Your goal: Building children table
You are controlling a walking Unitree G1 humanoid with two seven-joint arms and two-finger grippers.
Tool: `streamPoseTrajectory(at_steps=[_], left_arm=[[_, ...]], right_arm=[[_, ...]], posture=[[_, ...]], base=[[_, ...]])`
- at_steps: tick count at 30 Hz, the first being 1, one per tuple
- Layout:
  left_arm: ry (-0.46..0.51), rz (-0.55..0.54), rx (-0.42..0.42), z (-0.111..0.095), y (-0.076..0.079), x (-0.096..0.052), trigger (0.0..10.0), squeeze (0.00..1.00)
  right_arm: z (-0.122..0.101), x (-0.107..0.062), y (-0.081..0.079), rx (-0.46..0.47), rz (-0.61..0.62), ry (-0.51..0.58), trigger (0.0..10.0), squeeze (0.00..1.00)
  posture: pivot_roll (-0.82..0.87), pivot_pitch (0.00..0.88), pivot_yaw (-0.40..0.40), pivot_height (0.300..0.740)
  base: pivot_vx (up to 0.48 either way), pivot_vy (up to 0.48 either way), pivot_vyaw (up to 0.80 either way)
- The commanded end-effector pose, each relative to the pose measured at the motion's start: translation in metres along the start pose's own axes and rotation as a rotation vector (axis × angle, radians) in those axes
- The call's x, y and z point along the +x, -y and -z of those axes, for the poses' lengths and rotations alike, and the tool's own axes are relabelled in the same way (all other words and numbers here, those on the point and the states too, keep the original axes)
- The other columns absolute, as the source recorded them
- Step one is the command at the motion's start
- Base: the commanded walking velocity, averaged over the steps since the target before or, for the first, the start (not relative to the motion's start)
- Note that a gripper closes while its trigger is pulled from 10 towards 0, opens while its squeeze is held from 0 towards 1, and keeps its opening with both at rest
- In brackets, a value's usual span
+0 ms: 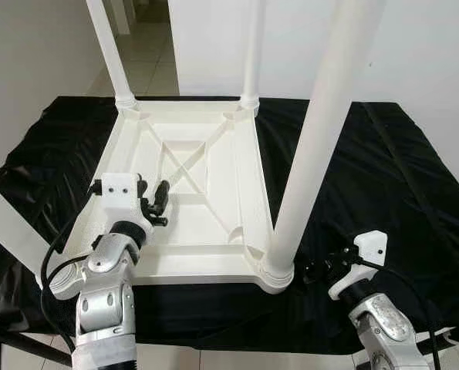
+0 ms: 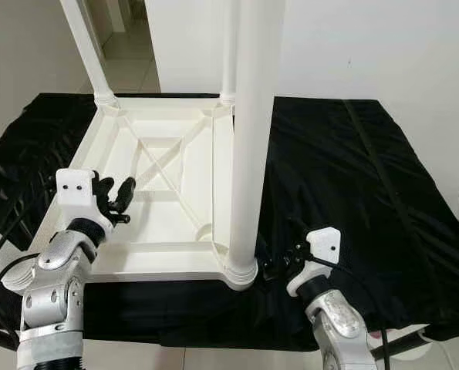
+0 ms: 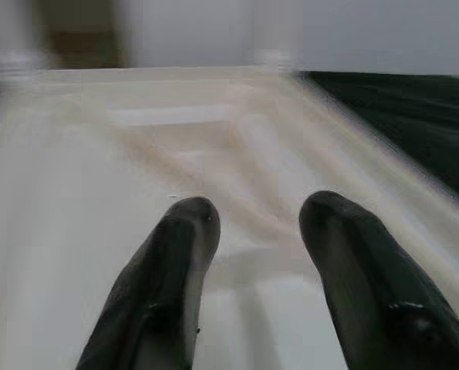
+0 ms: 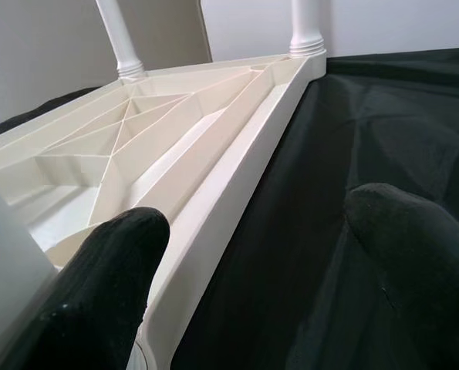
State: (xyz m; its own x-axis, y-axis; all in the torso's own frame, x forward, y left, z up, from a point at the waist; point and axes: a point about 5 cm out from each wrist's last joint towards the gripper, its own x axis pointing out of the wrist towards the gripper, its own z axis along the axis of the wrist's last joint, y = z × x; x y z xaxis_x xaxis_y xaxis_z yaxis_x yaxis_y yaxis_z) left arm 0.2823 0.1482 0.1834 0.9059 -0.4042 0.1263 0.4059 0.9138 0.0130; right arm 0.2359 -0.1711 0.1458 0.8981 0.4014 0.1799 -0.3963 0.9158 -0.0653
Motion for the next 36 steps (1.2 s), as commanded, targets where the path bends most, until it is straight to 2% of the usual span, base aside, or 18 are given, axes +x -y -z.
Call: streamPoseTrajectory(at_steps=[1,4,6,12,15,17,22,24,26,29,32,34,35,36], left_arm=[[0.005,0.293,0.007,-0.001,0.019,-0.004,10.0,0.0],[-0.008,0.323,0.047,0.001,0.02,-0.006,10.0,0.0],[-0.023,0.345,0.03,0.003,0.021,-0.007,10.0,0.0],[-0.045,0.376,0.067,0.007,0.022,-0.014,10.0,0.0],[-0.068,0.327,0.045,0.009,0.016,-0.013,10.0,0.0],[-0.073,0.278,0.001,0.011,0.013,-0.014,10.0,0.0],[-0.118,0.238,-0.036,0.016,0.007,-0.017,10.0,0.0],[-0.134,0.303,-0.028,0.02,0.013,-0.024,10.0,0.0],[-0.118,0.471,0.031,0.02,0.028,-0.039,10.0,0.0],[-0.124,0.527,0.039,0.021,0.032,-0.045,10.0,0.0],[-0.141,0.666,0.002,0.019,0.039,-0.056,10.0,0.0],[-0.141,0.666,0.002,0.019,0.039,-0.056,10.0,0.0],[-0.154,0.704,0.003,0.018,0.04,-0.057,10.0,0.0],[-0.154,0.704,0.003,0.018,0.04,-0.057,10.0,0.0]], right_arm=[[0.004,-0.001,-0.004,0.017,-0.041,-0.024,10.0,0.0],[0.005,-0.002,-0.002,0.01,-0.041,-0.029,10.0,0.0],[0.005,-0.002,0.001,0.005,-0.036,-0.03,10.0,0.0],[0.004,-0.001,0.003,0.001,-0.03,-0.028,10.0,0.0],[0.004,-0.002,0.003,0.003,-0.03,-0.03,10.0,0.0],[0.006,-0.005,0.004,-0.001,-0.04,-0.041,10.0,0.0],[0.006,-0.01,0.008,-0.009,-0.065,-0.063,10.0,0.0],[0.006,-0.017,0.012,-0.018,-0.116,-0.094,10.0,0.0],[0.005,-0.025,0.018,-0.035,-0.178,-0.135,10.0,0.0],[0.004,-0.027,0.021,-0.043,-0.204,-0.152,10.0,0.0],[-0.002,-0.03,0.025,-0.051,-0.298,-0.178,10.0,0.0],[-0.002,-0.03,0.025,-0.051,-0.298,-0.178,10.0,0.0],[-0.005,-0.029,0.023,-0.054,-0.354,-0.186,10.0,0.0],[-0.005,-0.029,0.023,-0.054,-0.354,-0.186,10.0,0.0]], posture=[[0.01,0.101,0.019,0.74],[0.01,0.101,0.018,0.74],[0.01,0.101,0.018,0.74],[0.01,0.101,0.018,0.74],[0.01,0.1,0.017,0.74],[0.02,0.099,0.019,0.74],[0.01,0.093,0.02,0.74],[0.01,0.093,0.02,0.74],[0.01,0.094,0.02,0.74],[0.01,0.092,0.022,0.74],[0.01,0.091,0.019,0.74],[0.01,0.091,0.019,0.74],[0.01,0.089,0.021,0.74],[0.01,0.089,0.021,0.74]], base=[[0.0,0.0,0.0],[0.0,0.0,0.0],[0.0,0.0,0.0],[0.0,0.0,0.0],[0.0,0.0,0.0],[0.0,0.0,0.0],[0.0,0.0,0.0],[0.0,0.0,0.0],[0.0,0.0,0.0],[0.0,0.0,0.0],[0.0,0.0,0.0],[0.0,0.0,0.0],[0.0,0.0,0.0],[0.0,0.0,0.0]])
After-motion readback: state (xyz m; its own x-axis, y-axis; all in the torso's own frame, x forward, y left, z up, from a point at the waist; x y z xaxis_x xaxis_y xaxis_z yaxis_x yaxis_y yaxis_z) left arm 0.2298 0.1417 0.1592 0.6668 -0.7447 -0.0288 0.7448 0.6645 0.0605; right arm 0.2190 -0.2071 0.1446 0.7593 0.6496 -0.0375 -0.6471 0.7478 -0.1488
